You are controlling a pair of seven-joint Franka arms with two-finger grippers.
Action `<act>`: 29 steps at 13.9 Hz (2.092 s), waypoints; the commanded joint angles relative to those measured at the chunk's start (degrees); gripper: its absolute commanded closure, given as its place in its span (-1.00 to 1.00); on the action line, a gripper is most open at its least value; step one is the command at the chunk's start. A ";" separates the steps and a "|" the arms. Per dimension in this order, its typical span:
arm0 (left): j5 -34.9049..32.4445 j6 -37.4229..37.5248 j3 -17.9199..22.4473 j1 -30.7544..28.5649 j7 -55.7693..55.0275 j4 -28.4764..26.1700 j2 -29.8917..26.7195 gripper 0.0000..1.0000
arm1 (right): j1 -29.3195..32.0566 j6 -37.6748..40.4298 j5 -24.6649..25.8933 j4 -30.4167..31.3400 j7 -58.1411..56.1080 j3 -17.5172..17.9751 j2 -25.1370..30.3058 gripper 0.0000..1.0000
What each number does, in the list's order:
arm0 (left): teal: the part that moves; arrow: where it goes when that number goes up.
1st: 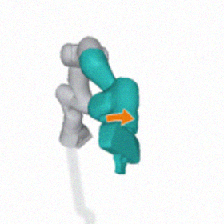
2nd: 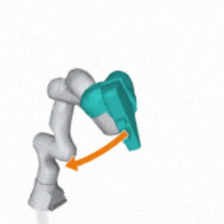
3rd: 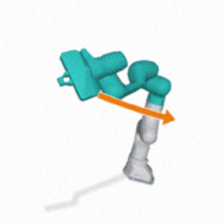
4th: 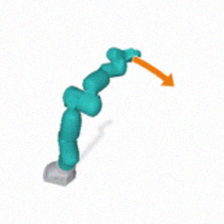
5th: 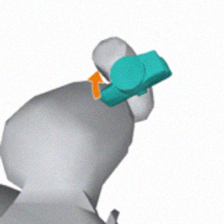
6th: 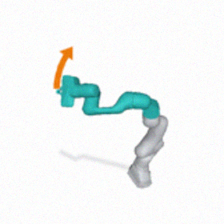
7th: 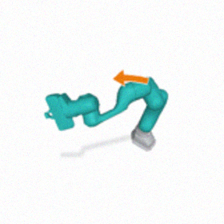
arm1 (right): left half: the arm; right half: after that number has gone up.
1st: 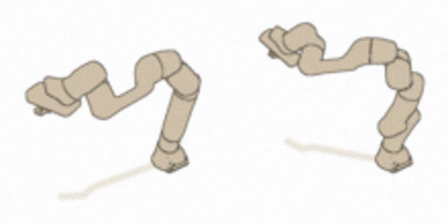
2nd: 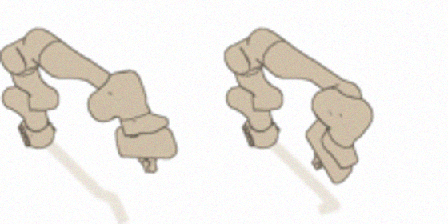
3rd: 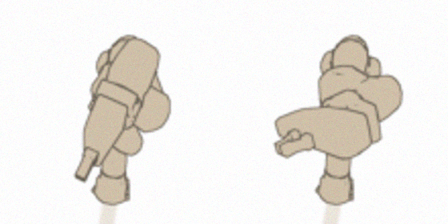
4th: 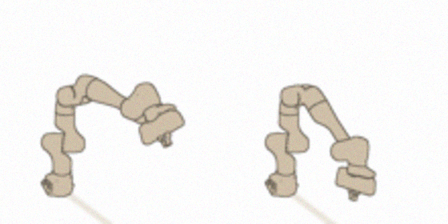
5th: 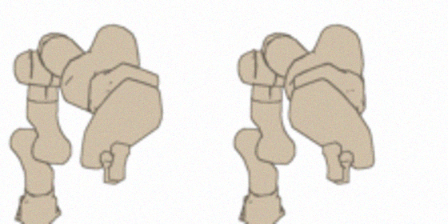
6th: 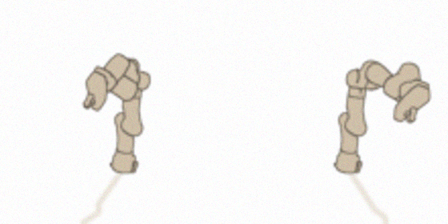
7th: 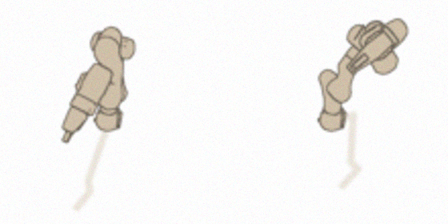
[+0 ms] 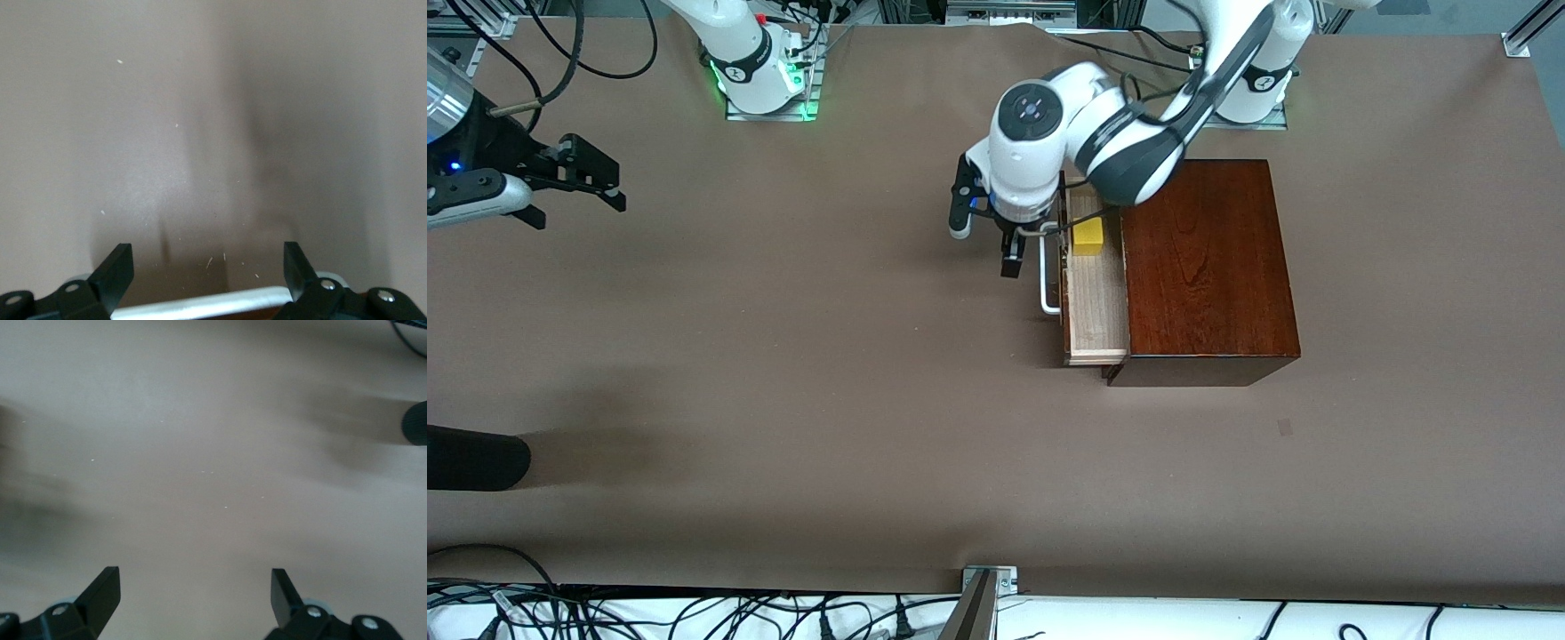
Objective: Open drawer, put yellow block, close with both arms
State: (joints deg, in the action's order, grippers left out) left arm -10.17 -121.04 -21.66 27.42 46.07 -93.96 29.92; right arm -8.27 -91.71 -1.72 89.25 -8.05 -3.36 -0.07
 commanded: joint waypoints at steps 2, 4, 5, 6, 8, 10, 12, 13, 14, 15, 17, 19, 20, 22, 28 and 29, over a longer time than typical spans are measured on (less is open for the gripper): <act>-2.57 2.46 0.48 0.00 2.01 1.32 3.03 -1.00 | 0.27 0.31 0.93 -1.18 -0.47 -0.59 -0.19 -1.00; -2.66 8.16 1.97 -0.09 1.66 1.59 3.04 -1.00 | 0.44 0.83 1.11 -0.92 -0.47 -1.81 -0.28 -1.00; -2.66 9.67 2.93 -0.09 1.66 1.50 3.04 -1.00 | 0.44 1.01 1.11 -0.74 -0.74 -3.47 -0.63 -1.00; -2.66 11.68 3.29 -0.18 1.66 1.59 2.86 -1.00 | 0.44 0.75 1.02 -0.83 -0.83 -4.01 -0.89 -1.00; -2.75 15.90 4.95 -0.18 1.57 2.20 2.33 -1.00 | 0.36 0.22 1.02 -0.83 -0.65 -4.02 -0.90 -1.00; -2.83 17.15 6.98 -0.79 1.57 1.94 1.81 -1.00 | 0.36 0.13 0.93 -0.83 -0.65 -4.02 -0.98 -1.00; -4.23 18.29 7.07 -0.79 1.48 2.11 1.72 -1.00 | 0.36 -0.30 0.67 -0.83 -0.65 -4.02 -0.98 -1.00; -5.02 18.90 7.07 -0.71 0.35 2.11 1.11 -1.00 | 0.27 -0.31 0.76 -0.83 -0.65 -3.93 -0.98 -1.00; -5.03 19.69 6.99 -1.05 -1.40 2.11 0.49 -1.00 | 0.27 -0.22 0.84 -0.83 -0.74 -3.93 -0.98 -1.00; -5.12 20.48 7.07 -1.14 -2.90 2.11 -0.04 -1.00 | 0.18 -0.13 0.85 -0.83 -0.74 -3.93 -0.90 -1.00; -4.60 20.49 6.64 -1.14 -4.57 2.20 -0.30 -1.00 | 0.01 0.04 0.93 -0.92 -0.74 -3.67 -0.81 -1.00; -0.49 18.65 5.41 -0.71 -11.31 2.90 -0.74 -1.00 | -0.26 0.48 0.93 -0.92 -0.74 -3.58 -0.55 -1.00; 2.76 18.56 4.71 -0.62 -17.79 4.12 -1.70 -1.00 | -0.26 0.66 0.93 -0.83 -0.74 -3.58 -0.46 -1.00; 4.11 19.08 4.61 -0.62 -29.32 5.80 -4.42 -1.00 | -0.26 0.92 0.93 -0.83 -0.74 -3.58 -0.46 -1.00; 3.41 34.35 6.11 -12.11 -32.54 15.80 -9.54 -1.00 | -0.26 0.92 0.85 -0.92 -0.65 -3.49 -0.46 -1.00; 3.41 35.07 6.54 -14.13 -32.01 16.00 -10.23 -1.00 | -0.26 0.92 0.76 -0.92 -0.65 -3.58 -0.46 -1.00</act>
State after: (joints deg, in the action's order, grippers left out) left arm -7.54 -89.39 -15.06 17.97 13.30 -81.38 19.16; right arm -8.46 -91.72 -1.11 89.02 -8.40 -7.01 -0.87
